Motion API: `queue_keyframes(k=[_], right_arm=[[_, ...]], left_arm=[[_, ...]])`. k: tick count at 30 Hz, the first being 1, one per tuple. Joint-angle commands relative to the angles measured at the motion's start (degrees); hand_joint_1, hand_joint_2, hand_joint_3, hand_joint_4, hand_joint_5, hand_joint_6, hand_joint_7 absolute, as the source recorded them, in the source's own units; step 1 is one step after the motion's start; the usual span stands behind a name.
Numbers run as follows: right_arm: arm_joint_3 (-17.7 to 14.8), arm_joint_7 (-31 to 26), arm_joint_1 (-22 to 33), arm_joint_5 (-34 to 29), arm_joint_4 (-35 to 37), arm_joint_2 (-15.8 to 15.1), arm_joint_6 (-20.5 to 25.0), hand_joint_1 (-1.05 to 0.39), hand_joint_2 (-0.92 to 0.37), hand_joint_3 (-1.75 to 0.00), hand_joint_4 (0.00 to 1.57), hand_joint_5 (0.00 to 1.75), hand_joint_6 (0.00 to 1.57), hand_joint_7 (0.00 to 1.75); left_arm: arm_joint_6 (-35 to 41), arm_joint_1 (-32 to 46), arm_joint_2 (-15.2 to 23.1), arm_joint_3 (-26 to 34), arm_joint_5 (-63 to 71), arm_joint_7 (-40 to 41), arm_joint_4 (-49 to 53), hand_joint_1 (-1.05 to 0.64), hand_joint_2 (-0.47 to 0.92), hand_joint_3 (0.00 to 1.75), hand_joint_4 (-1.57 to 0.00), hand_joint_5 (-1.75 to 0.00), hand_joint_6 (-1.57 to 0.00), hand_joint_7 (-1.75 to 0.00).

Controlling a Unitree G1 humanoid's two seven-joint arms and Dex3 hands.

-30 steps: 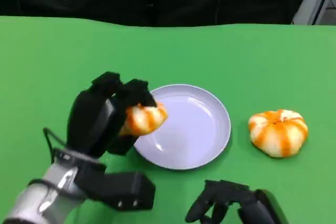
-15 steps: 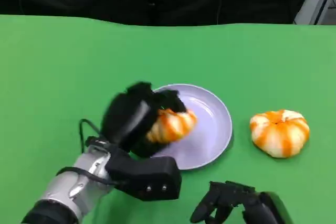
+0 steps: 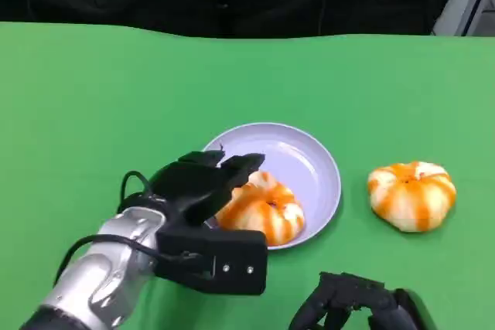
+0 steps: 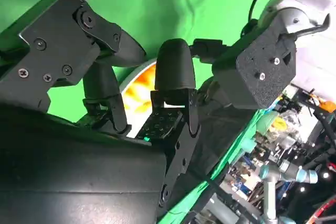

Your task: Grasp the bread from the table and place it into the plate.

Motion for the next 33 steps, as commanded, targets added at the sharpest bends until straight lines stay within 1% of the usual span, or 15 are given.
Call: queue_keyframes(k=[1, 8, 13, 14, 15, 16, 18, 21, 23, 24, 26, 27, 28, 31, 33], right_arm=[[0.24, -1.42, 0.23, -1.39, -0.15, 0.05, -0.07, -0.1, -0.31, -1.23, 0.82, 1.49, 0.9, 1.07], [0.18, -1.57, -0.76, -1.22, 0.6, -0.44, -0.27, -0.15, -0.32, -1.23, 0.85, 1.55, 0.91, 1.08], [-0.6, -1.07, -0.26, -0.5, -0.37, -1.32, -0.36, -0.14, -0.32, -1.2, 0.83, 1.53, 0.91, 1.07], [-0.83, -0.89, -0.05, -0.25, -0.75, -1.52, -0.35, -0.14, -0.32, -1.2, 0.83, 1.53, 0.91, 1.07], [-1.0, -0.54, 0.19, 0.29, -1.13, -1.68, -0.42, -0.13, -0.33, -1.2, 0.83, 1.52, 0.91, 1.07], [-1.11, 0.0, 0.39, 1.17, -1.38, -1.84, -0.67, -0.11, -0.33, -1.2, 0.83, 1.51, 0.91, 1.07], [-1.25, 1.18, 0.79, 2.93, -1.82, -2.15, -1.05, -0.07, -0.32, -1.22, 0.82, 1.5, 0.9, 1.07], [-1.47, 2.51, 1.52, 4.73, -2.66, -2.71, -1.44, -0.05, -0.3, -1.25, 0.81, 1.49, 0.9, 1.08], [-1.81, 2.89, 2.18, 5.15, -3.35, -3.1, -1.8, -0.04, -0.29, -1.26, 0.81, 1.48, 0.9, 1.09], [-2.06, 2.96, 2.65, 5.08, -3.85, -3.35, -1.93, -0.03, -0.29, -1.27, 0.82, 1.47, 0.9, 1.09], [-2.68, 2.86, 3.87, 3.92, -5.14, -3.95, -1.64, -0.05, -0.28, -1.26, 0.83, 1.44, 0.9, 1.08], [-3.07, 2.71, 4.42, 3.56, -5.51, -4.24, -1.78, -0.06, -0.28, -1.26, 0.83, 1.42, 0.9, 1.08], [-3.52, 2.56, 4.96, 3.33, -5.8, -4.51, -2.06, -0.08, -0.29, -1.25, 0.84, 1.41, 0.9, 1.08], [-4.55, 2.19, 6.15, 3.33, -6.21, -4.89, -2.91, -0.1, -0.3, -1.22, 0.86, 1.41, 0.91, 1.07], [-5.19, 1.87, 7.09, 4.78, -6.04, -5.16, -4.52, -0.09, -0.33, -1.18, 0.87, 1.41, 0.92, 1.06]], left_arm=[[0.74, 4.13, 2.69, 2.14, -1.6, -1.32, -7.54, -0.87, 0.92, 0.45, 0.0, 0.0, 0.0, 0.0], [-6.98, 13.73, 4.35, 9.43, -10.53, 3.05, -16.76, -0.74, 0.92, 0.4, -0.03, -0.02, -0.04, -0.02], [-17.0, 19.75, 4.47, 15.4, -22.13, 3.55, -18.62, -0.53, 0.92, 0.34, -0.26, -0.17, -0.23, -0.1], [-19.26, 20.97, 4.42, 16.62, -24.12, 3.96, -18.52, -0.49, 0.92, 0.31, -0.3, -0.26, -0.29, -0.11], [-21.16, 22.29, 4.32, 17.85, -26.24, 4.06, -18.6, -0.44, 0.92, 0.3, -0.32, -0.49, -0.39, -0.11], [-23.14, 23.78, 4.11, 19.11, -28.89, 3.91, -18.64, -0.41, 0.92, 0.28, -0.36, -0.64, -0.47, -0.12], [-25.78, 26.7, 3.19, 21.09, -33.92, 3.41, -19.15, -0.33, 0.92, 0.25, -0.47, -0.83, -0.63, -0.17], [-30.0, 30.86, 0.88, 23.5, -39.62, 3.92, -19.48, -0.22, 0.92, 0.21, -0.68, -0.97, -0.82, -0.27], [-32.44, 33.26, -0.75, 24.62, -42.68, 3.78, -19.34, -0.2, 0.92, 0.2, -0.74, -1.01, -0.87, -0.3], [-33.47, 34.69, -1.43, 24.98, -44.54, 3.35, -19.45, -0.17, 0.91, 0.25, -0.77, -1.08, -0.89, -0.4], [-36.11, 37.65, -2.16, 25.65, -47.2, 2.34, -19.51, -0.13, 0.8, 0.52, -0.77, -1.24, -0.8, -0.82], [-37.11, 38.85, -2.33, 25.74, -47.95, 1.8, -19.65, -0.12, 0.75, 0.63, -0.77, -1.28, -0.78, -0.93], [-38.05, 40.1, -2.4, 25.65, -49.25, 0.92, -19.73, -0.1, 0.7, 0.73, -0.79, -1.32, -0.78, -1.01], [-39.56, 42.66, -2.73, 25.72, -50.78, -0.57, -19.9, -0.05, 0.64, 0.9, -0.82, -1.4, -0.81, -1.1], [-40.02, 44.54, -3.25, 25.99, -50.25, -0.53, -19.88, -0.01, 0.47, 1.22, -0.83, -1.54, -0.84, -1.27]])
